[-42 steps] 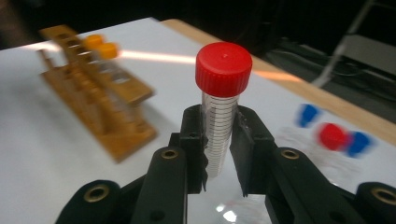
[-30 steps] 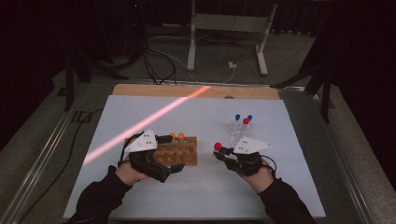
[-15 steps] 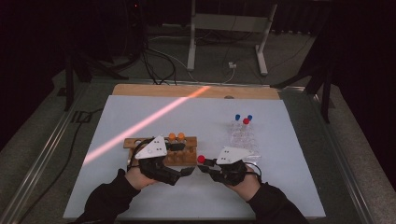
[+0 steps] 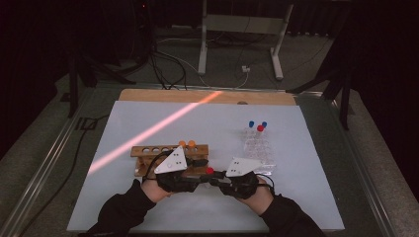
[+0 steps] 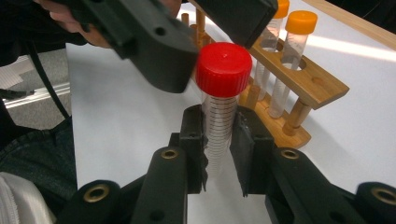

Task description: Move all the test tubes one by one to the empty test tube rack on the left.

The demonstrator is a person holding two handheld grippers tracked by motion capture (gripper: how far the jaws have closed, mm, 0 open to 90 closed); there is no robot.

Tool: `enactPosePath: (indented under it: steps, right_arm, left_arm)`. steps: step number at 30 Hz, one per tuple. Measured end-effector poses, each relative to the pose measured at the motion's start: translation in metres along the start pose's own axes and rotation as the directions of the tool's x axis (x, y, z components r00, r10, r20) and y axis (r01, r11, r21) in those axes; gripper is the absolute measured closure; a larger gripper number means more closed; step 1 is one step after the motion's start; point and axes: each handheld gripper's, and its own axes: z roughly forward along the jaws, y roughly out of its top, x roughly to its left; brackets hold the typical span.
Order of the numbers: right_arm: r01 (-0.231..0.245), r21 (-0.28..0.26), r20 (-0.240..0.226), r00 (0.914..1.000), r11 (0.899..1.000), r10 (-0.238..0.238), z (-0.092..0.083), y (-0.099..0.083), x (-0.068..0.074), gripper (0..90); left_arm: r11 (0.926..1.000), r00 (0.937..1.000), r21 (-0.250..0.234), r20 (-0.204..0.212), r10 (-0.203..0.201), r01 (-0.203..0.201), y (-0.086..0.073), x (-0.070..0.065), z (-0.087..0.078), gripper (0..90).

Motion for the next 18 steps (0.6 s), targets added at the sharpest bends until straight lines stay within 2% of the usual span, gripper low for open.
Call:
enactPosePath:
  steps: [7, 12, 18]
  right_arm:
    - [-0.003, 0.000, -0.005, 1.0000, 1.000, 0.003, -0.0001, 0.0005, 0.0006, 74.6]
    - [-0.003, -0.004, -0.006, 1.0000, 1.000, 0.003, -0.0004, 0.0006, 0.0006, 74.6]
    - [-0.015, -0.014, -0.005, 0.9999, 1.000, 0.015, -0.0011, 0.0007, -0.0007, 73.6]
  left_arm:
    - [0.9995, 0.9997, 0.020, -0.004, 0.025, -0.025, -0.0003, -0.0032, 0.0043, 62.7]
    - [0.9978, 0.9981, 0.031, -0.017, 0.059, -0.058, -0.0008, -0.0051, 0.0067, 69.9]
    - [0.9977, 0.9978, 0.030, -0.025, 0.061, -0.061, 0.0018, -0.0042, 0.0049, 71.2]
